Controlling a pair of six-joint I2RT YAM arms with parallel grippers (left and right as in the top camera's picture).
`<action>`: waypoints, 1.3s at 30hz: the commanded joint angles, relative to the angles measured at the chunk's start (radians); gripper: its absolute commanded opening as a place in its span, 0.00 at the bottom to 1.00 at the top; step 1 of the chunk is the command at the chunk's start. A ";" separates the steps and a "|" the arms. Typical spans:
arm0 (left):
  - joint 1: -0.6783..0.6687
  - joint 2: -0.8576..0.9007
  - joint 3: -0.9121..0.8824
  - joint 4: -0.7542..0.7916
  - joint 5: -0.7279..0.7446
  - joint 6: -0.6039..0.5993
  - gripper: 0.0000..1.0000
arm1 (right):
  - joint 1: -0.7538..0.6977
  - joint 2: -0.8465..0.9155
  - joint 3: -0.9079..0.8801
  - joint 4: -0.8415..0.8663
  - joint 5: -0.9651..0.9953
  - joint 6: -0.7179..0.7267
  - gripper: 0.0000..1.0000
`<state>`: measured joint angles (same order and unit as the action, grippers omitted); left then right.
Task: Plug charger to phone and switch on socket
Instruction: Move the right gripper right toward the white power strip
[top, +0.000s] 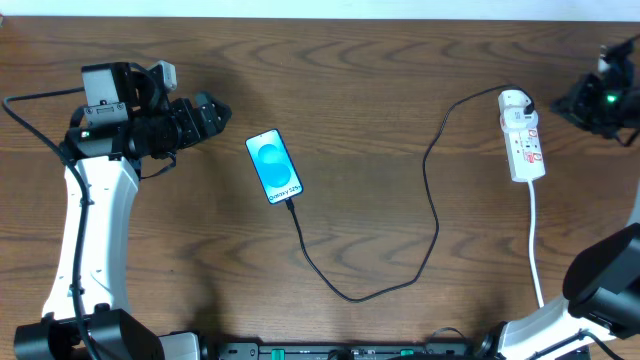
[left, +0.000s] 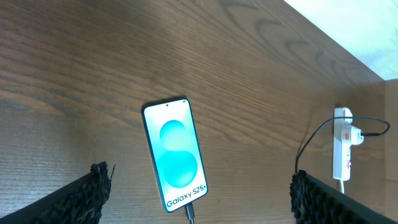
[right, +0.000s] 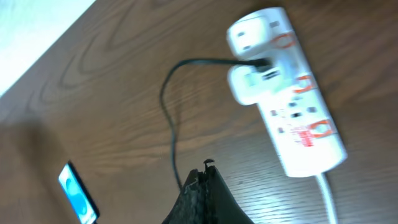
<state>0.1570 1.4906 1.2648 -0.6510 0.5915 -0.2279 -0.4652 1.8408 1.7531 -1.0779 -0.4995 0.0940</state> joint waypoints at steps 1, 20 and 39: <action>0.005 -0.002 0.007 -0.003 -0.009 0.014 0.94 | -0.067 -0.004 0.014 0.001 0.001 -0.016 0.01; 0.005 -0.002 0.007 -0.003 -0.009 0.014 0.94 | -0.126 0.289 0.014 0.124 -0.007 -0.155 0.01; 0.005 -0.002 0.007 -0.003 -0.009 0.014 0.94 | -0.047 0.464 0.013 0.259 -0.041 -0.132 0.01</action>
<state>0.1570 1.4906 1.2648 -0.6510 0.5915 -0.2276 -0.5236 2.2734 1.7535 -0.8181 -0.5247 -0.0444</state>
